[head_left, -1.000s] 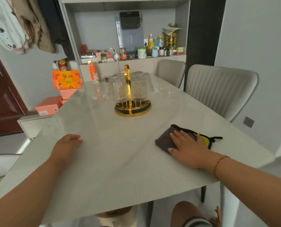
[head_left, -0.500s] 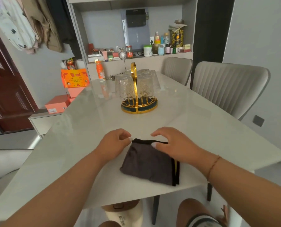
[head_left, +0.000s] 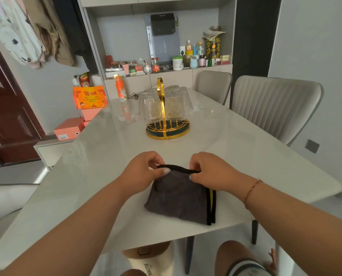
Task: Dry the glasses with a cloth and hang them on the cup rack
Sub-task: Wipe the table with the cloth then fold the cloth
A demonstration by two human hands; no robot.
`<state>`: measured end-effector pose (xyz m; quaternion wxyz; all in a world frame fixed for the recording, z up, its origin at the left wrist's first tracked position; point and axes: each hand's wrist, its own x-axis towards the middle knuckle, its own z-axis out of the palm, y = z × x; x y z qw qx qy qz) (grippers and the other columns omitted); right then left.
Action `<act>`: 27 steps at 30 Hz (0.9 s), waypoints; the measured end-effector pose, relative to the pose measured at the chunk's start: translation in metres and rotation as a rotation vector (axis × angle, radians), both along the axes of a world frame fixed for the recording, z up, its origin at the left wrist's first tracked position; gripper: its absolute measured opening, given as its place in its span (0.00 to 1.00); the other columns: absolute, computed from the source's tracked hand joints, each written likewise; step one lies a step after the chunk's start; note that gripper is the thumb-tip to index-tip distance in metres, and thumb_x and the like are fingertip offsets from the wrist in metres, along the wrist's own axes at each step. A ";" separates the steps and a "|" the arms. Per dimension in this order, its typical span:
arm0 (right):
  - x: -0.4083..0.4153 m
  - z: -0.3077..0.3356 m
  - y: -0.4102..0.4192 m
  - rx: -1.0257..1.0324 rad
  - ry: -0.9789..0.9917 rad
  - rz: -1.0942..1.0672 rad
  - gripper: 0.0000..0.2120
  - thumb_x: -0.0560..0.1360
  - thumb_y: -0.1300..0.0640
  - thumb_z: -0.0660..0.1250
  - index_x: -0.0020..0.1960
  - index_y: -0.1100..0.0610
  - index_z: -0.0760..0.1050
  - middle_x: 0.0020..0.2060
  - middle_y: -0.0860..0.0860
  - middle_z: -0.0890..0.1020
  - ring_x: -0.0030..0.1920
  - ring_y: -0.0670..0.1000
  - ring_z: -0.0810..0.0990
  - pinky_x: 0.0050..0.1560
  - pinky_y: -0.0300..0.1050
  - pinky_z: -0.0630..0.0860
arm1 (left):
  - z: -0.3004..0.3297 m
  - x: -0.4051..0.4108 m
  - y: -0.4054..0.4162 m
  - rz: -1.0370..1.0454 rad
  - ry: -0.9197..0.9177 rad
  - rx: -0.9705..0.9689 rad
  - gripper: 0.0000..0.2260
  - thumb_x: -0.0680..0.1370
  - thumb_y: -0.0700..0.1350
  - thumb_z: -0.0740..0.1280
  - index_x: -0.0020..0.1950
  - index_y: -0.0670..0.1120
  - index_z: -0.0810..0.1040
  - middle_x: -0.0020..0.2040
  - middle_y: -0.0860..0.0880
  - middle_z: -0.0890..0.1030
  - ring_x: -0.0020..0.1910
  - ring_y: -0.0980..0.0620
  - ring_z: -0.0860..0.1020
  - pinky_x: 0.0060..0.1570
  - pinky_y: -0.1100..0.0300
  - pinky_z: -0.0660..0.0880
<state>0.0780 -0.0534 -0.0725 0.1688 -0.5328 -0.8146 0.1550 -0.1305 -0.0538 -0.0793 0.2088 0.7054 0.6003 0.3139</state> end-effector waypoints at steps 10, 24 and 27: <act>0.003 0.014 -0.005 -0.119 0.140 0.045 0.07 0.78 0.56 0.63 0.55 0.53 0.74 0.50 0.48 0.76 0.51 0.47 0.73 0.50 0.40 0.69 | 0.009 -0.003 -0.015 -0.030 -0.182 0.034 0.03 0.75 0.45 0.73 0.43 0.49 0.81 0.38 0.51 0.85 0.39 0.51 0.83 0.48 0.50 0.82; -0.004 0.015 0.010 -0.289 -0.100 -0.085 0.27 0.73 0.42 0.67 0.59 0.65 0.77 0.54 0.60 0.80 0.55 0.58 0.79 0.54 0.49 0.74 | 0.011 0.013 0.006 0.123 -0.591 -0.185 0.12 0.72 0.47 0.76 0.49 0.44 0.78 0.45 0.43 0.82 0.44 0.46 0.80 0.44 0.52 0.76; 0.003 0.019 0.016 -0.412 0.016 -0.071 0.22 0.72 0.45 0.70 0.54 0.64 0.79 0.50 0.57 0.81 0.53 0.56 0.78 0.52 0.47 0.72 | 0.013 0.012 0.008 0.124 -0.662 -0.227 0.11 0.72 0.44 0.76 0.50 0.44 0.78 0.46 0.42 0.81 0.46 0.46 0.80 0.47 0.52 0.79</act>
